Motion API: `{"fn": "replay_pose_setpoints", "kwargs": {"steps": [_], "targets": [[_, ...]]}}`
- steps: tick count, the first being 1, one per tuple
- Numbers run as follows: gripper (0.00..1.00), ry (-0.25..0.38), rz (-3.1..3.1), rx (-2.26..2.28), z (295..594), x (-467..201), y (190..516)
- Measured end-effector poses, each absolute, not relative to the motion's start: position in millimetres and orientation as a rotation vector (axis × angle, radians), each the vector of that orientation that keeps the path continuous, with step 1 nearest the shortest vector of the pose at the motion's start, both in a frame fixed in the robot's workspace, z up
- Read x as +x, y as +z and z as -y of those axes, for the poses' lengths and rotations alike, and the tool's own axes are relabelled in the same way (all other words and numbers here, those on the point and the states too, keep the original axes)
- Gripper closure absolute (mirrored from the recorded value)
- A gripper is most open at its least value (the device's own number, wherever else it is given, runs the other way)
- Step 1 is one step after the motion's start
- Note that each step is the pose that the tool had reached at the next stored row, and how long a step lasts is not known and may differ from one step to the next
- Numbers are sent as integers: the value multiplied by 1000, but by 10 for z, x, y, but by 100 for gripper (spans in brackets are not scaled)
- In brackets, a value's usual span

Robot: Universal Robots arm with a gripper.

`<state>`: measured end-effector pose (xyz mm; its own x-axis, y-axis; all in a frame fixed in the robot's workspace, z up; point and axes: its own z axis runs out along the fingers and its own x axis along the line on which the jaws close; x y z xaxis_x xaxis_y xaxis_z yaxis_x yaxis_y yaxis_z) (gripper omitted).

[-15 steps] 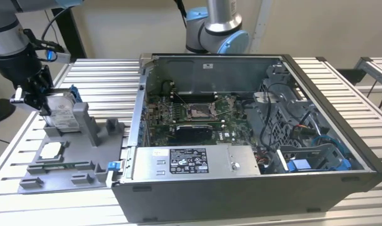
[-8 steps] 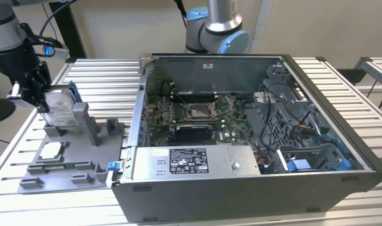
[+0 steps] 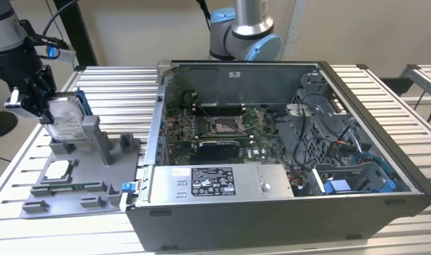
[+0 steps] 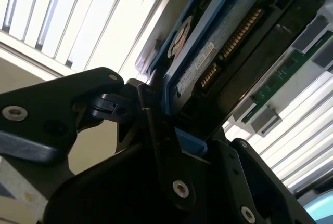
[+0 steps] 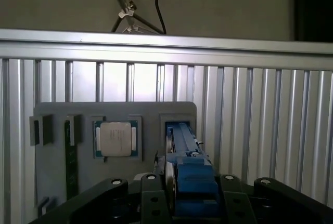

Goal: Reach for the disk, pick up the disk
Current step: 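Pick up the disk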

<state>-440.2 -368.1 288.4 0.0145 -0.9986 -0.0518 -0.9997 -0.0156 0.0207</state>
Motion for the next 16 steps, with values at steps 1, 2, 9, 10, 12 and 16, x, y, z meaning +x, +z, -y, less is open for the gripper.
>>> {"fn": "replay_pose_setpoints", "kwargs": {"steps": [1, 2, 9, 10, 12, 16], "targets": [[100, 80, -2189, -2222, 3681, -4402, 2898], [100, 80, -2189, -2222, 3681, -4402, 2912], [100, 80, -2189, -2222, 3681, -4402, 2982], [100, 80, -2189, -2222, 3681, -4402, 2987], [100, 80, -2189, -2222, 3680, -4402, 2996], [100, 80, -2189, -2222, 3681, -4402, 3015]]}}
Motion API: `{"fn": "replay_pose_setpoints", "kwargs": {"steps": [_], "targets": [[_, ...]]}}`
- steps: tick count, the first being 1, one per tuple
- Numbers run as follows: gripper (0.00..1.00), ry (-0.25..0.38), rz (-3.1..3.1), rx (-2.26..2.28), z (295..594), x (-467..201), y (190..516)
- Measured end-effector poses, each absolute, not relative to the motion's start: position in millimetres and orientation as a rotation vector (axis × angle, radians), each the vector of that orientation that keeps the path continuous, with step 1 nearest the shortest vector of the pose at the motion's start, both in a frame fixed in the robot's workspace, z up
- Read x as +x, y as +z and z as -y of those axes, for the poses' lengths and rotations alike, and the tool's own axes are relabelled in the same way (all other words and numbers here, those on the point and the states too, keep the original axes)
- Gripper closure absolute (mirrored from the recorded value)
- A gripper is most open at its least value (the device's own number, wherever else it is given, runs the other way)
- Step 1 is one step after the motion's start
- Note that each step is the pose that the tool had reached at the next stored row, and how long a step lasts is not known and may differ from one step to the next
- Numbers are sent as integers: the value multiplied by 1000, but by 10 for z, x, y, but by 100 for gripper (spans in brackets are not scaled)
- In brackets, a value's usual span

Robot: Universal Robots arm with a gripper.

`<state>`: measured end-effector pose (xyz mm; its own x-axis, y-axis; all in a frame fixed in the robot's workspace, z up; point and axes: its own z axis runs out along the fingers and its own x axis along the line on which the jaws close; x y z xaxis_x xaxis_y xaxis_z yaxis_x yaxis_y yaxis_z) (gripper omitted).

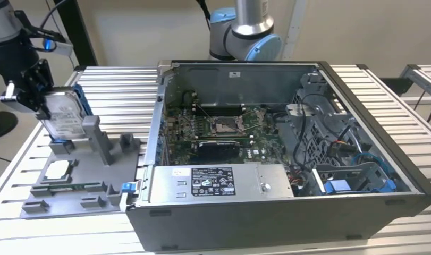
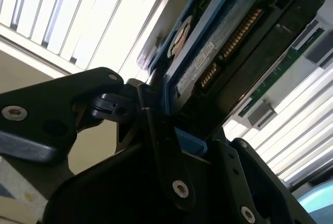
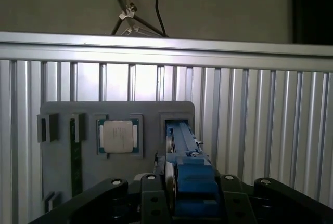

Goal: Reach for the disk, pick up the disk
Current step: 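Pick up the disk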

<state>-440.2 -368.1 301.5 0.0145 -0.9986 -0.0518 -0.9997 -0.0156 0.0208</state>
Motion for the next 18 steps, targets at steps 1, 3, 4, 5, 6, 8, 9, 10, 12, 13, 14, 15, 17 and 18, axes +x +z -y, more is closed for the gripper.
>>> {"fn": "replay_pose_setpoints", "kwargs": {"steps": [1, 3, 4, 5, 6, 8, 9, 10, 12, 13, 14, 15, 17, 18], "targets": [[100, 80, -2189, -2222, 3681, -4402, 3021], [100, 80, -2189, -2222, 3681, -4402, 3037], [100, 80, -2189, -2222, 3681, -4402, 3046], [100, 80, -2189, -2222, 3681, -4402, 3057], [100, 80, -2189, -2222, 3681, -4402, 3067], [100, 80, -2189, -2222, 3681, -4402, 3093], [100, 80, -2189, -2222, 3681, -4402, 3107], [100, 80, -2189, -2222, 3681, -4402, 3120], [100, 80, -2189, -2222, 3681, -4402, 3145], [100, 80, -2189, -2222, 3681, -4402, 3157], [100, 80, -2189, -2222, 3681, -4402, 3172], [100, 80, -2189, -2222, 3680, -4402, 3185], [100, 80, -2189, -2222, 3681, -4402, 3212], [100, 80, -2189, -2222, 3681, -4402, 3226]]}}
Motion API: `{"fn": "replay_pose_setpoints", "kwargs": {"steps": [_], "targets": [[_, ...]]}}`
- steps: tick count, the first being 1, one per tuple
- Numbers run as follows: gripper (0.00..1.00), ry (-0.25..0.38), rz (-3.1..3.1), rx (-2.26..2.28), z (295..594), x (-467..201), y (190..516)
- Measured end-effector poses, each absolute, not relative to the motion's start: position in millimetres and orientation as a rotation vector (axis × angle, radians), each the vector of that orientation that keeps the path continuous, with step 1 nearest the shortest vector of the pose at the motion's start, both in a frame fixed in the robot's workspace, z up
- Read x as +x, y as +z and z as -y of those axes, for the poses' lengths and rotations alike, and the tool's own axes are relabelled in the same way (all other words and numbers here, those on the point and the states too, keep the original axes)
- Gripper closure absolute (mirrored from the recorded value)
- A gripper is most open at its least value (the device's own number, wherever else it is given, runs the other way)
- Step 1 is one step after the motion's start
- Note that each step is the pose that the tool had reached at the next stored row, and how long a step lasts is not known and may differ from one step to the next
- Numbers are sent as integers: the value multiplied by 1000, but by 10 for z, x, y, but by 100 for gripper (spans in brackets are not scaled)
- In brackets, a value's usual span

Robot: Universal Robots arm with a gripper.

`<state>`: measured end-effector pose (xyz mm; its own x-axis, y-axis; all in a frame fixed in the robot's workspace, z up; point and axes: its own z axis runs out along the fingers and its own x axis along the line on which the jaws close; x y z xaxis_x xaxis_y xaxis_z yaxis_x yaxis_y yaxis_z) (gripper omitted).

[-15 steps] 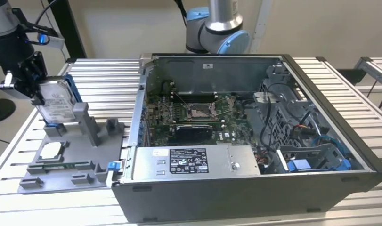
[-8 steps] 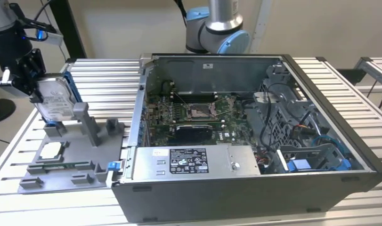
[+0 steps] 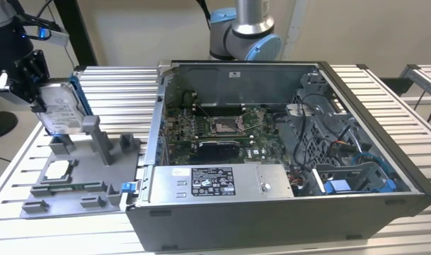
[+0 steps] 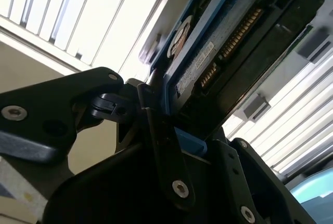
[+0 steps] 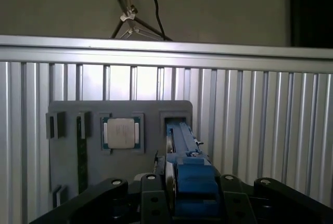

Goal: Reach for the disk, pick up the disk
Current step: 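Pick up the disk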

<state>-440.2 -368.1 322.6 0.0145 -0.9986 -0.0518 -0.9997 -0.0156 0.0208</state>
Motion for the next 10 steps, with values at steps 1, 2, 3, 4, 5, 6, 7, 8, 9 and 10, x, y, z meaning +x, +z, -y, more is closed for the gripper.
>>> {"fn": "replay_pose_setpoints", "kwargs": {"steps": [1, 2, 3, 4, 5, 6, 7, 8, 9, 10], "targets": [[100, 80, -2189, -2222, 3681, -4402, 3240], [100, 80, -2189, -2222, 3681, -4402, 3253], [100, 80, -2189, -2222, 3681, -4402, 3267], [100, 80, -2189, -2222, 3681, -4402, 3280], [100, 80, -2189, -2222, 3681, -4402, 3293], [100, 80, -2189, -2222, 3681, -4402, 3308], [100, 80, -2189, -2222, 3681, -4402, 3320], [100, 80, -2189, -2222, 3681, -4402, 3334], [100, 80, -2189, -2222, 3681, -4402, 3348], [100, 80, -2189, -2222, 3681, -4402, 3361]]}}
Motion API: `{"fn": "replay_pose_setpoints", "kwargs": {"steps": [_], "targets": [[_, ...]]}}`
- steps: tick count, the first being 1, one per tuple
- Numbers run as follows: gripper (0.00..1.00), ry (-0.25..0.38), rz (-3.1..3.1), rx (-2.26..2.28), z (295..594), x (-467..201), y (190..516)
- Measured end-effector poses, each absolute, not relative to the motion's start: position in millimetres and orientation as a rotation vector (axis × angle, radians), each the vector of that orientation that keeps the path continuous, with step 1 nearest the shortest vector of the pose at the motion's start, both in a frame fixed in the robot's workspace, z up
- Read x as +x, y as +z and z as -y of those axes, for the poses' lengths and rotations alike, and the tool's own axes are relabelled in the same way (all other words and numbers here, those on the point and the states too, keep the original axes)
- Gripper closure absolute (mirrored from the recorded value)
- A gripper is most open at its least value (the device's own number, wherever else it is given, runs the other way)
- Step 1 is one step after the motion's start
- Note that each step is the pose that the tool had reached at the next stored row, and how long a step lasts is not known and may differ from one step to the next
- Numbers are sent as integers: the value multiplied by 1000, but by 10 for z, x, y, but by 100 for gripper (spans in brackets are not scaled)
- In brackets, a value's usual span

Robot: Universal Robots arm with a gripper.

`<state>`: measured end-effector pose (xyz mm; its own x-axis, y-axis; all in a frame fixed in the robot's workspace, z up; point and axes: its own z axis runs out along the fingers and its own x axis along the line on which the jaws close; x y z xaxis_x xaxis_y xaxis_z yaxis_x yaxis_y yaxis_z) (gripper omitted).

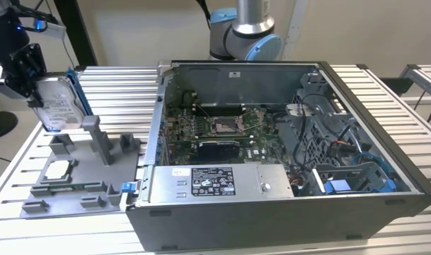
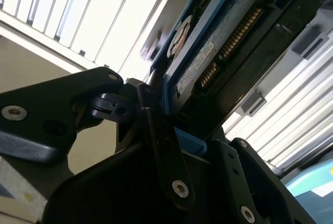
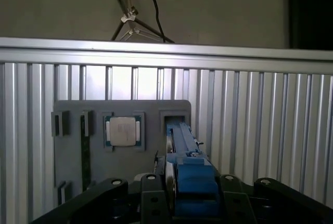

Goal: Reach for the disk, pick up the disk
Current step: 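Pick up the disk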

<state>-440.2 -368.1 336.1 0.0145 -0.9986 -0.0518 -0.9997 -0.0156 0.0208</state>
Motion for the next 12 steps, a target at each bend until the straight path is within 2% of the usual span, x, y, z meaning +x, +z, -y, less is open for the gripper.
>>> {"fn": "replay_pose_setpoints", "kwargs": {"steps": [12], "targets": [[100, 80, -2189, -2222, 3681, -4402, 3531]]}}
